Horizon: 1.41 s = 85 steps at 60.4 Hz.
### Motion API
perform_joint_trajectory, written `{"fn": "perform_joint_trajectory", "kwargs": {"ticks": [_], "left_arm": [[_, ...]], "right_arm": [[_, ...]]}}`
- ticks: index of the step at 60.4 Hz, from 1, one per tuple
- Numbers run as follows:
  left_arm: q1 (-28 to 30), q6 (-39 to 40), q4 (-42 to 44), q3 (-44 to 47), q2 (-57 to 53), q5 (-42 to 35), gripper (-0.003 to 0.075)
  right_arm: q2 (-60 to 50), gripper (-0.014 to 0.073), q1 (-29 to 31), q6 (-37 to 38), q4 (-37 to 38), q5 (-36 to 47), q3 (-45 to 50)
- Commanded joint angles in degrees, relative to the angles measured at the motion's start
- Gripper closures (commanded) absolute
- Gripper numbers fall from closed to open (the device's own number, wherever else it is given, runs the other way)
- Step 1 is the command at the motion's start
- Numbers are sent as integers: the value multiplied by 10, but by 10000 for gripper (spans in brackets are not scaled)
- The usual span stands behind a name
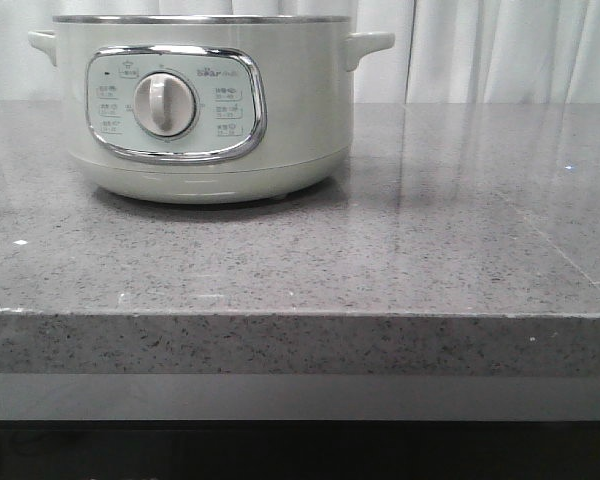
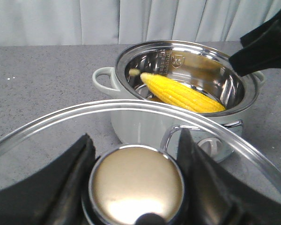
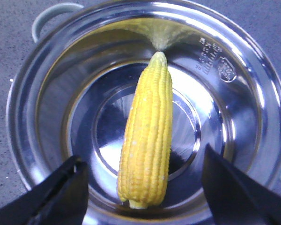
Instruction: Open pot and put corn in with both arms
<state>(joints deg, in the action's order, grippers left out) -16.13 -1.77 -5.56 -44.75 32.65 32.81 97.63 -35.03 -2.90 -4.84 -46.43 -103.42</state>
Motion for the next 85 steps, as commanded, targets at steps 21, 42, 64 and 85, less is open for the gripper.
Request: {"fn": "perform_joint_trajectory", "kwargs": {"ticks": [21, 42, 64, 85], "left_arm": [[0, 4, -7, -23, -2, -85, 499], [0, 4, -7, -23, -2, -85, 499], [0, 4, -7, -23, -2, -88, 499], [-1, 4, -47, -34, 12, -165, 499]], "right_arm": [[-312, 63, 1, 2, -10, 198, 333], [-484, 63, 1, 1, -10, 216, 507], [-601, 63, 1, 1, -10, 211, 594], [-603, 63, 1, 1, -10, 194, 594]]}}
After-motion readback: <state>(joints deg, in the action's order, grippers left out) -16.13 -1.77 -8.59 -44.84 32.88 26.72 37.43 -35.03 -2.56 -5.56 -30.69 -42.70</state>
